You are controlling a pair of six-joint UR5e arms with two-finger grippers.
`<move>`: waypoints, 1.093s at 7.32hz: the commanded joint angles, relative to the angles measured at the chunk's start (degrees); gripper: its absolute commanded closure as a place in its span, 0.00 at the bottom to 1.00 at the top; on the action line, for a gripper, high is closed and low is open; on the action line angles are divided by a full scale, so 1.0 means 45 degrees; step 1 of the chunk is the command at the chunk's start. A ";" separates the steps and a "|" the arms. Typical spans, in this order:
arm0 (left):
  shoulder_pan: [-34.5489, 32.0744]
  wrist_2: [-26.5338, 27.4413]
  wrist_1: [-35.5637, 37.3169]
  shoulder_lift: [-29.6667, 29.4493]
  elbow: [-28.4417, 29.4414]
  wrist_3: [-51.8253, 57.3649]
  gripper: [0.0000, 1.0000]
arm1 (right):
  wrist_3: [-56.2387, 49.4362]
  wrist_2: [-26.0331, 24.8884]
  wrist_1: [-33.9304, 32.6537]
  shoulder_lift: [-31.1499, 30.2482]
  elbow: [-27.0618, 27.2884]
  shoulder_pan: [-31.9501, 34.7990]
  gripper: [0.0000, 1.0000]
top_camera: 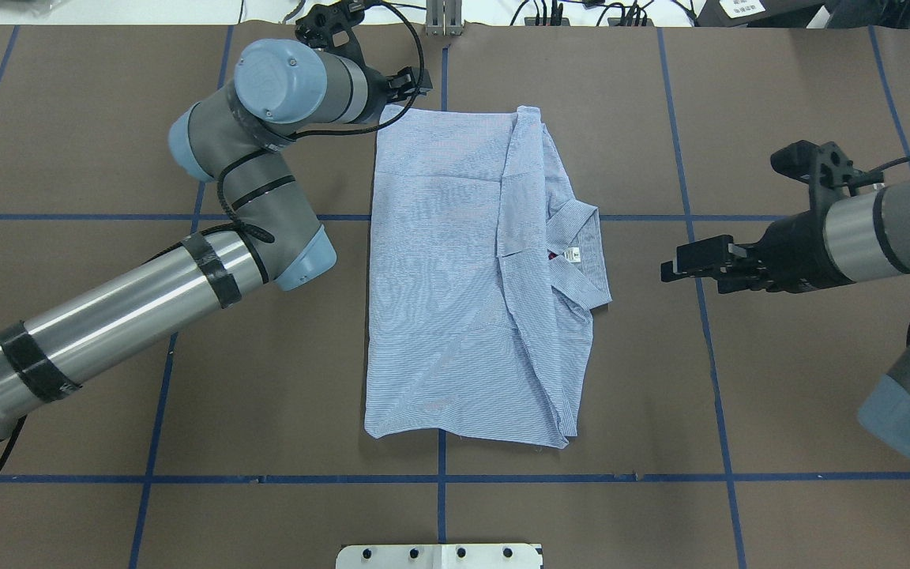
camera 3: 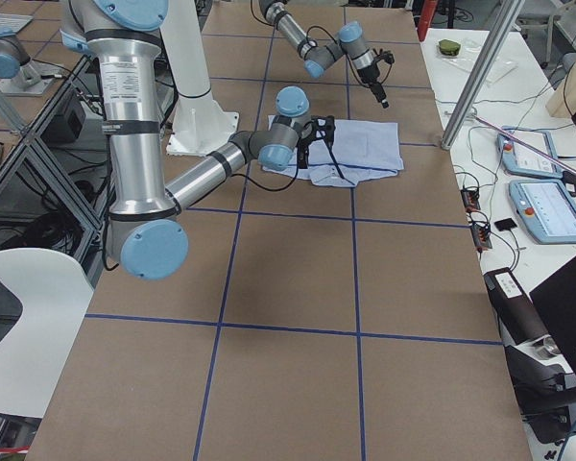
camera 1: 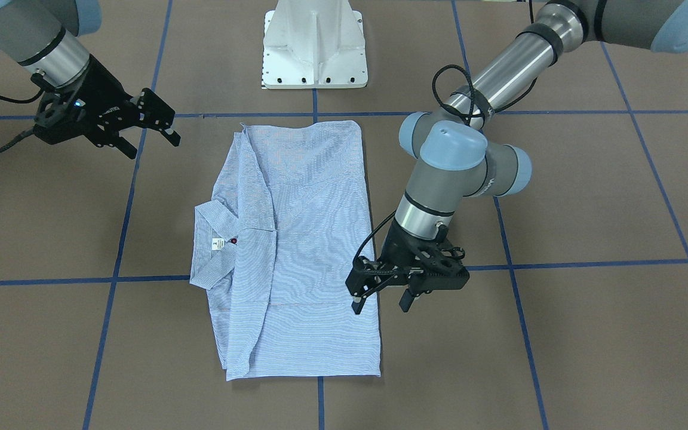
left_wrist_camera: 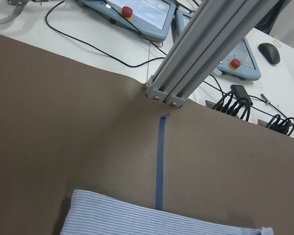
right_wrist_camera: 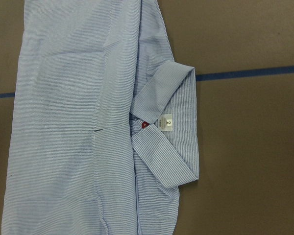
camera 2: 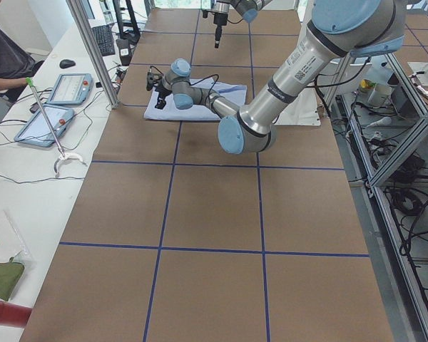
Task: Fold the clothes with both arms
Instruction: 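Release the shirt with the left gripper while the right gripper moves over the collar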
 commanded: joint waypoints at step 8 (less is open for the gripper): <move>-0.0187 -0.0980 0.3435 0.3837 -0.6335 0.0748 0.00 | -0.4034 -0.5349 -0.4748 0.7418 -0.6827 -0.2609 0.00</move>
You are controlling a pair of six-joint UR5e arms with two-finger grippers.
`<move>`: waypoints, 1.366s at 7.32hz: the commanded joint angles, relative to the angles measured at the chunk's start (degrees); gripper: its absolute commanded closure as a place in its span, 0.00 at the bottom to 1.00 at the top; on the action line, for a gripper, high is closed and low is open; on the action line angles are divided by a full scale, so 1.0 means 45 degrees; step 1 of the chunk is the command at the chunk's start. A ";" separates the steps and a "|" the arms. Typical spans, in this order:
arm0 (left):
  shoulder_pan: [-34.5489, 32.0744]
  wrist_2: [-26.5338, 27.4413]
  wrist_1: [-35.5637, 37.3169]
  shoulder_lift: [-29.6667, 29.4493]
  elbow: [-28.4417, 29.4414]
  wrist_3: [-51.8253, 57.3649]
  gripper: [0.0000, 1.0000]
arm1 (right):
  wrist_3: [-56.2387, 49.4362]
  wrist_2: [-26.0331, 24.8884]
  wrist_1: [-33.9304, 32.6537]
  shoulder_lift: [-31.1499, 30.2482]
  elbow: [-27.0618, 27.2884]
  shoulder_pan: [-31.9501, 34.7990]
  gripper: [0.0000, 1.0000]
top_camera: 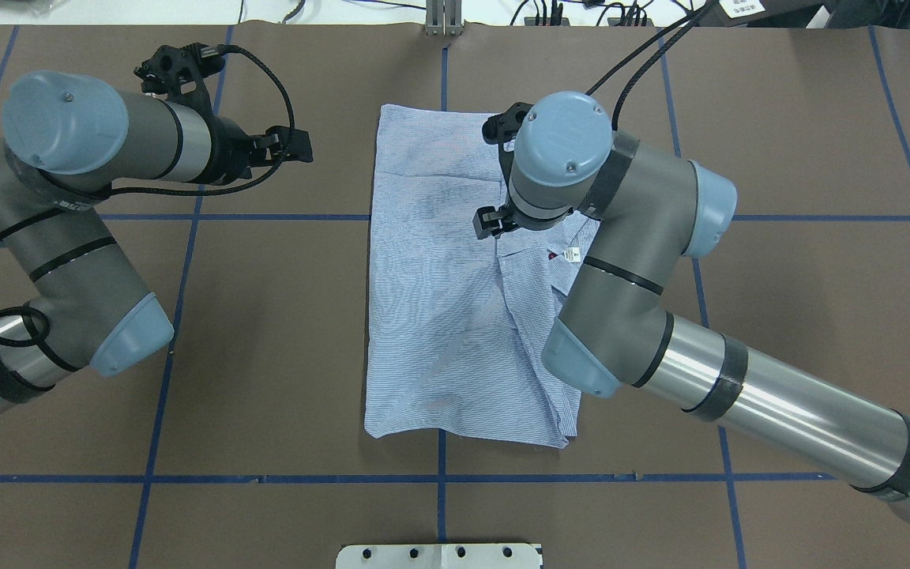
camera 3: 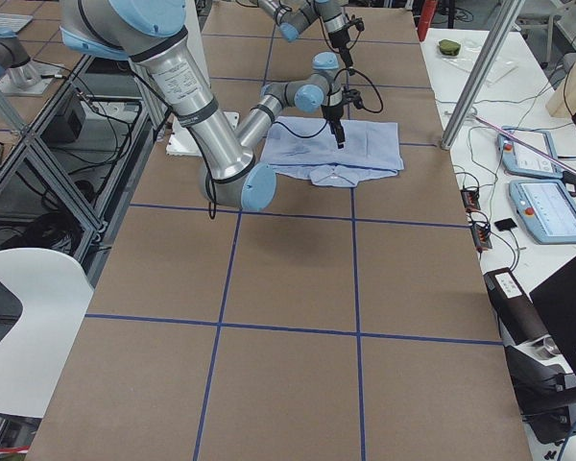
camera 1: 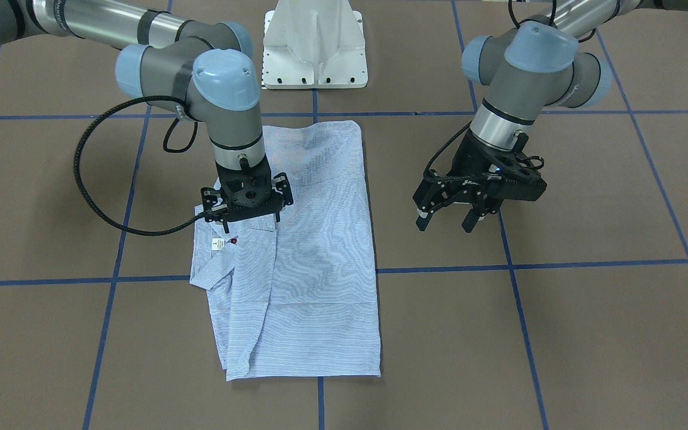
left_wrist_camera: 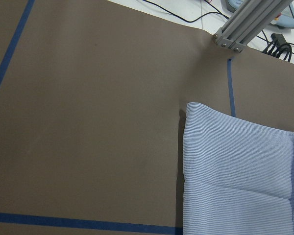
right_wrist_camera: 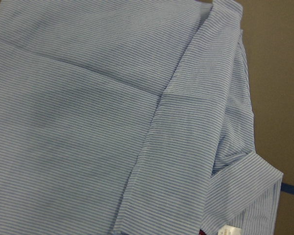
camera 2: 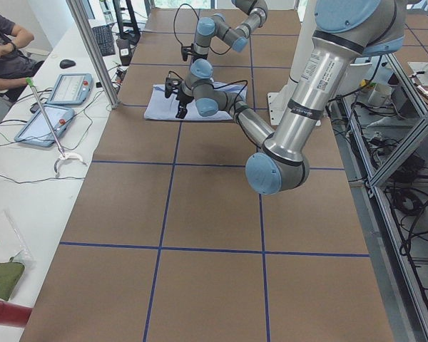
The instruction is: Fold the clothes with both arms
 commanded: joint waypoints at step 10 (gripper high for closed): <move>0.0627 0.0004 -0.0198 -0.0012 0.0152 -0.0497 0.00 | -0.0489 -0.2457 -0.2665 0.1376 -0.2116 -0.1451 0.00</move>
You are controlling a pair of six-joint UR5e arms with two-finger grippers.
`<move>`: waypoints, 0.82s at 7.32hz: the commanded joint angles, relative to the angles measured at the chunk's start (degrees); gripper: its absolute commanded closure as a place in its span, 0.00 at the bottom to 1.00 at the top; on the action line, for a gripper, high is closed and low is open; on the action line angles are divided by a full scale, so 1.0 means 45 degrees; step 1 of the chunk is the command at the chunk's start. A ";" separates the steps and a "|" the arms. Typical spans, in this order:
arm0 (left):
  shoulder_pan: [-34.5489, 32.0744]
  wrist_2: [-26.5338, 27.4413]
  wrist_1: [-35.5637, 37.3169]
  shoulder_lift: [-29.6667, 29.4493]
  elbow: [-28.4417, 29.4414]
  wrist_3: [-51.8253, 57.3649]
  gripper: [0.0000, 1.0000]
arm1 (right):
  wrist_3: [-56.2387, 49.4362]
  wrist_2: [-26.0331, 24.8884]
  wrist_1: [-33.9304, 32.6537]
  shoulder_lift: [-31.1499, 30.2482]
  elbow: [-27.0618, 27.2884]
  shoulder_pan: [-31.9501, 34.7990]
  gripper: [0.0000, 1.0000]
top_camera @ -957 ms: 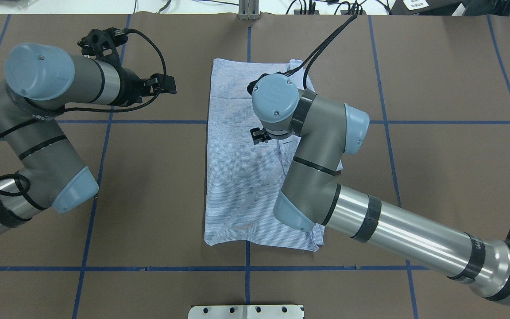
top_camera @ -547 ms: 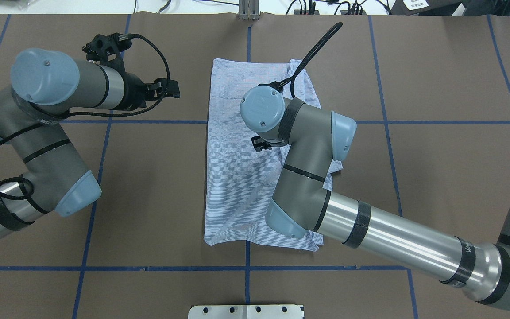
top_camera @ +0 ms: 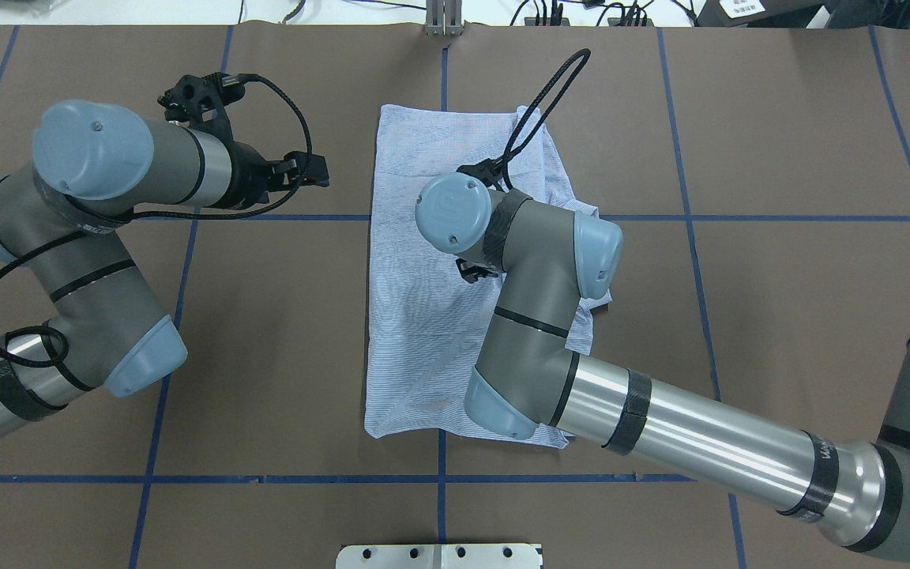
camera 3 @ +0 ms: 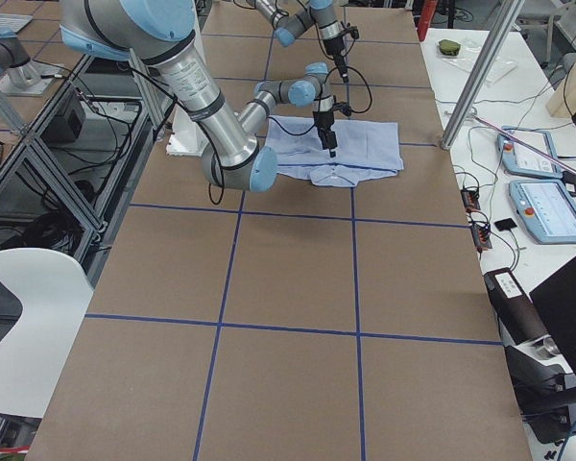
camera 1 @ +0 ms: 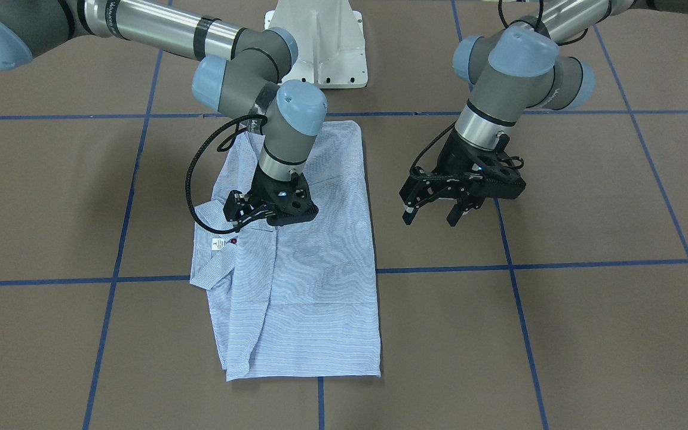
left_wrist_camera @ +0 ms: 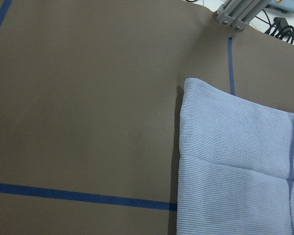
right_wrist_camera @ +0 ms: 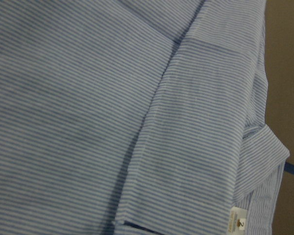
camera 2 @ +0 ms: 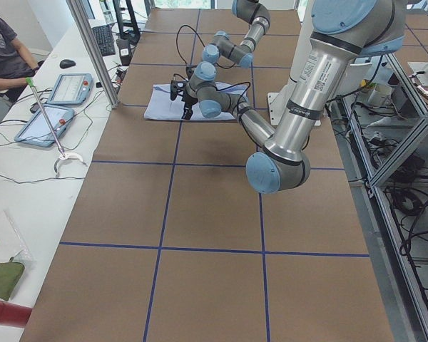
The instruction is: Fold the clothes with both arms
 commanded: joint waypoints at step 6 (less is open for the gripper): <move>0.0052 0.0012 -0.0001 -0.0117 -0.0005 -0.0166 0.00 | -0.0239 -0.0305 -0.0051 -0.0168 -0.0153 -0.0145 0.00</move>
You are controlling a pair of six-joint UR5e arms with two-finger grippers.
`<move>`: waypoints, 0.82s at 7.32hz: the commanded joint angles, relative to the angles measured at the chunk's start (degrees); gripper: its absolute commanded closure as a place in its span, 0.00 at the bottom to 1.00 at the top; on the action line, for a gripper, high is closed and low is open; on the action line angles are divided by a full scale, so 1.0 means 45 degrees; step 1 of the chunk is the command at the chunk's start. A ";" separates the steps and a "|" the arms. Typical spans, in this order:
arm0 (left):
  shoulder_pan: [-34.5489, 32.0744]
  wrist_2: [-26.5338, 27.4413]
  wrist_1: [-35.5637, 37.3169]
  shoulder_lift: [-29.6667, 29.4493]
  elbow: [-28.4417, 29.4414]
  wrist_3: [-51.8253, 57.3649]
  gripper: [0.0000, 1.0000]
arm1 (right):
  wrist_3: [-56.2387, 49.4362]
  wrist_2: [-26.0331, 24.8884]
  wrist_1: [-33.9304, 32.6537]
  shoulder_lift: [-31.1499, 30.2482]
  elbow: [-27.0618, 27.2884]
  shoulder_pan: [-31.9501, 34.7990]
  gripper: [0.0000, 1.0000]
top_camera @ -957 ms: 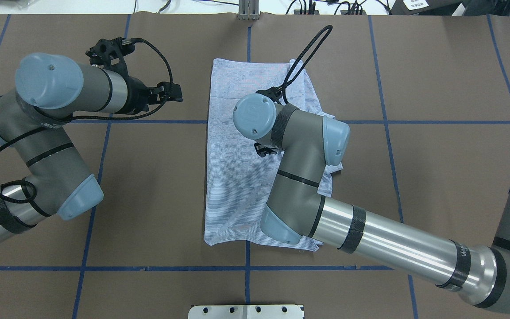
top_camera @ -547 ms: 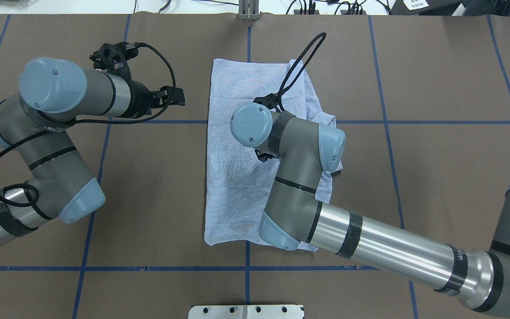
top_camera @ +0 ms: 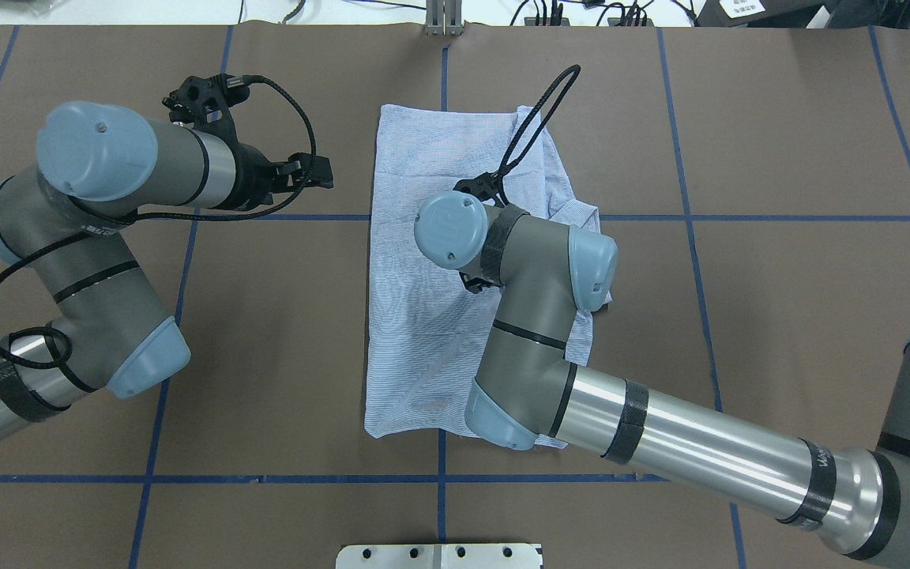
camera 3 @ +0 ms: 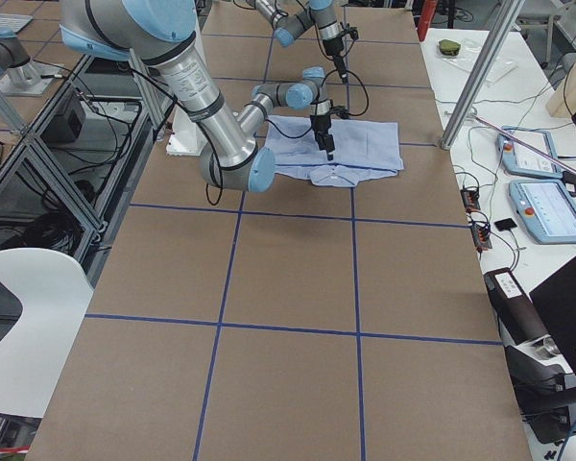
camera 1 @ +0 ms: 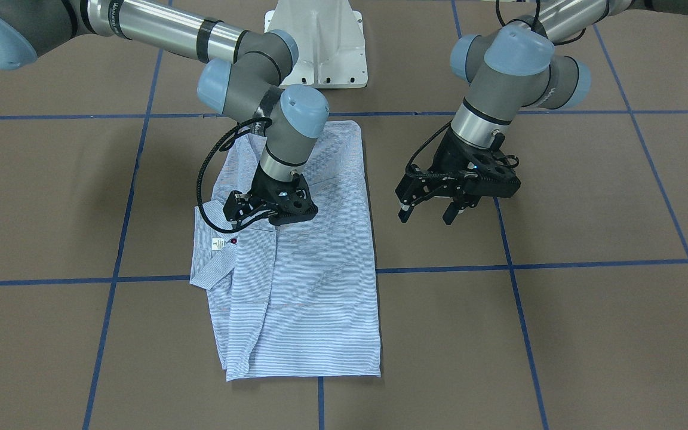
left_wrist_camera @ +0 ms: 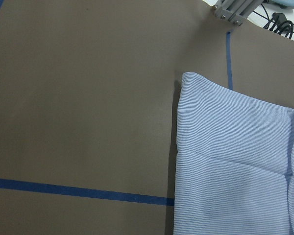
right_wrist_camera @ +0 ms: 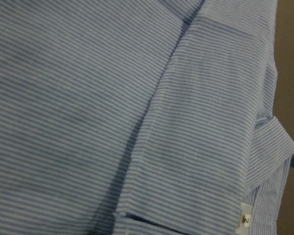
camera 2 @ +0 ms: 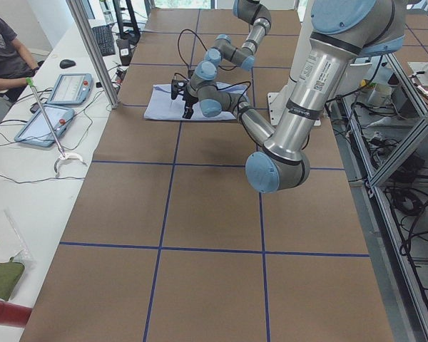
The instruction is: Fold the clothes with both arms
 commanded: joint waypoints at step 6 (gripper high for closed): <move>0.0511 0.0054 0.0019 -0.0130 0.0000 -0.0869 0.00 | -0.1436 0.0087 -0.0764 -0.2708 0.2856 0.1103 0.00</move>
